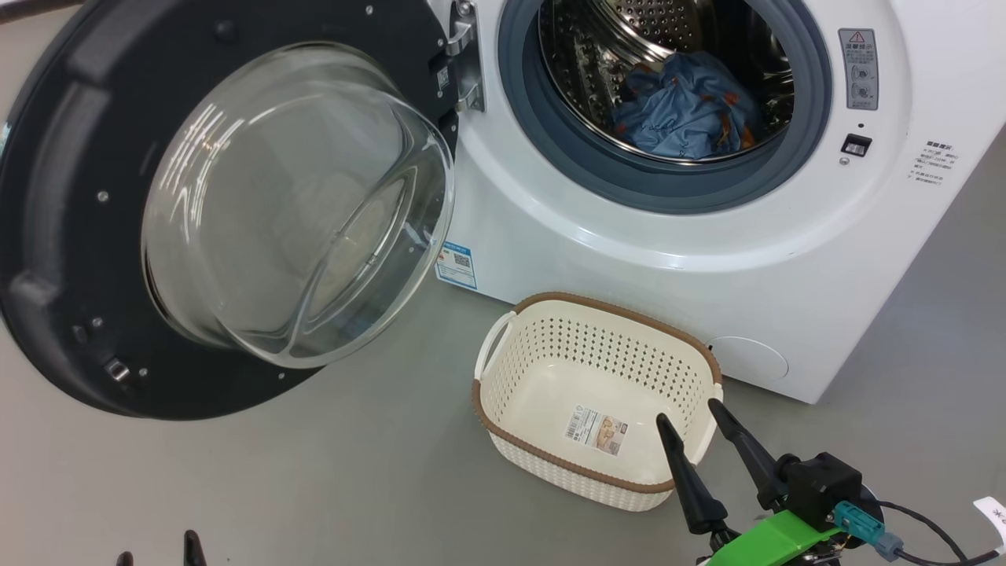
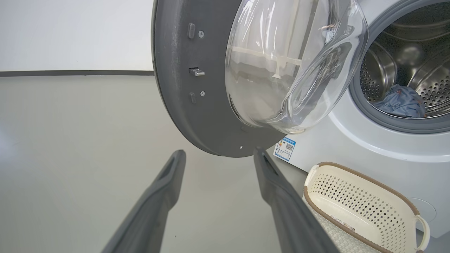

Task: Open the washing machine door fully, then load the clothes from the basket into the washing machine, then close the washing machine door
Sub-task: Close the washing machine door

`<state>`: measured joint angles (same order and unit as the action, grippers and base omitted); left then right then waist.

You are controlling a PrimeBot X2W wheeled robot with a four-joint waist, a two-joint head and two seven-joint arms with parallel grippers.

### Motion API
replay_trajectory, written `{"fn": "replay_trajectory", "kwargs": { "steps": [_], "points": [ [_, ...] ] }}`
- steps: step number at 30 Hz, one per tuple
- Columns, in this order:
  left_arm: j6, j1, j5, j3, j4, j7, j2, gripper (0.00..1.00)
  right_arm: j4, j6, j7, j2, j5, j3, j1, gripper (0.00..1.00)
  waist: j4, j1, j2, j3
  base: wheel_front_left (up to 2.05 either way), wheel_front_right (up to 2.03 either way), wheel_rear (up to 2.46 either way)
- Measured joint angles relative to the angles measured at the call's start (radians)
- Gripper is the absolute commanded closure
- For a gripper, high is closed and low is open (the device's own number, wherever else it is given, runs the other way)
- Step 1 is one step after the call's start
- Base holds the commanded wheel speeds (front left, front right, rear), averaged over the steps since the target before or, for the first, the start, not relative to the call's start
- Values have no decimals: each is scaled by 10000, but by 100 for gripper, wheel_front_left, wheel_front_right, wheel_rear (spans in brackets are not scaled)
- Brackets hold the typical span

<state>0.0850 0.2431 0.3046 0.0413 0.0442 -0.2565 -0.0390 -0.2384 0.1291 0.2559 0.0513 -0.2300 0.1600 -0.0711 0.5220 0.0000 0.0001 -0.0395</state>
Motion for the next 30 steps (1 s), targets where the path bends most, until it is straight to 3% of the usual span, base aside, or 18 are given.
{"fn": "replay_trajectory", "kwargs": {
  "steps": [1, 2, 3, 4, 11, 17, 25, 30],
  "points": [
    [0, 0, -2, 0, -6, 0, 0, 1, 0, 0, 0, 0, 0, -8, 0, 0, -4, 0, 0, -1, 0, 0, 0],
    [0, 0, -2, -2, -10, 0, 0, 38, 0, 0, 0, 0, 2, -21, 0, 0, -8, -1, -1, -3, 0, 0, 0],
    [0, 0, -2, -4, -10, 0, 0, 82, 0, 0, 0, 0, 2, -38, 1, 0, -11, 0, 0, -4, 0, 0, 0],
    [0, 0, -2, -10, -10, 0, 0, 100, 0, 0, 0, 2, 2, -48, 1, 0, -15, 0, 0, -5, 0, 0, 0],
    [-33, -9, 203, 115, -6, 0, 4, 100, 10, 0, 0, 2, 2, -96, 9, 0, -36, 0, 0, 12, 0, 0, 0],
    [-301, -122, 888, 1049, -88, 0, 13, 100, 19, 0, 0, 2, 0, -150, 18, 0, -56, 0, 0, 41, 0, 0, 0],
    [-1152, -1201, 1070, 2736, -232, -2, 8, 100, 29, 0, 0, 0, -2, -182, 58, 0, -126, 0, 0, 77, 0, 0, 0],
    [-1624, -2375, 2698, 3620, 669, 134, -278, 100, 42, 0, 0, 0, -4, -221, 117, 0, -181, 0, 0, 133, 0, 0, 0]
  ]
}}
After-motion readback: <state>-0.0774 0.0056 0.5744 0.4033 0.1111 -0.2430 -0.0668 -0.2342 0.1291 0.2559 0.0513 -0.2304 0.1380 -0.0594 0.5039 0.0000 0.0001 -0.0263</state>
